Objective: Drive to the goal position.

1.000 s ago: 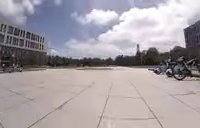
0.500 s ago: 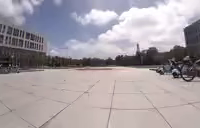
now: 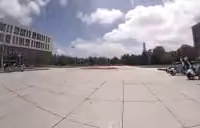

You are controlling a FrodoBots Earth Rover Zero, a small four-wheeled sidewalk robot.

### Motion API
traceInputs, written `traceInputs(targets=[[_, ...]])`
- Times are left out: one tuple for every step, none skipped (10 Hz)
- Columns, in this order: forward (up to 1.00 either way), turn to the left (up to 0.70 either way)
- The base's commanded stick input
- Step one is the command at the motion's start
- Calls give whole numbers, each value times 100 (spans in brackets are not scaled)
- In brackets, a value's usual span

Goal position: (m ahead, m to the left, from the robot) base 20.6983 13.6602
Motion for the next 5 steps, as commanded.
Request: traceInputs(targets=[[100, 0], [100, 0], [100, 0], [100, 0], [100, 0]])
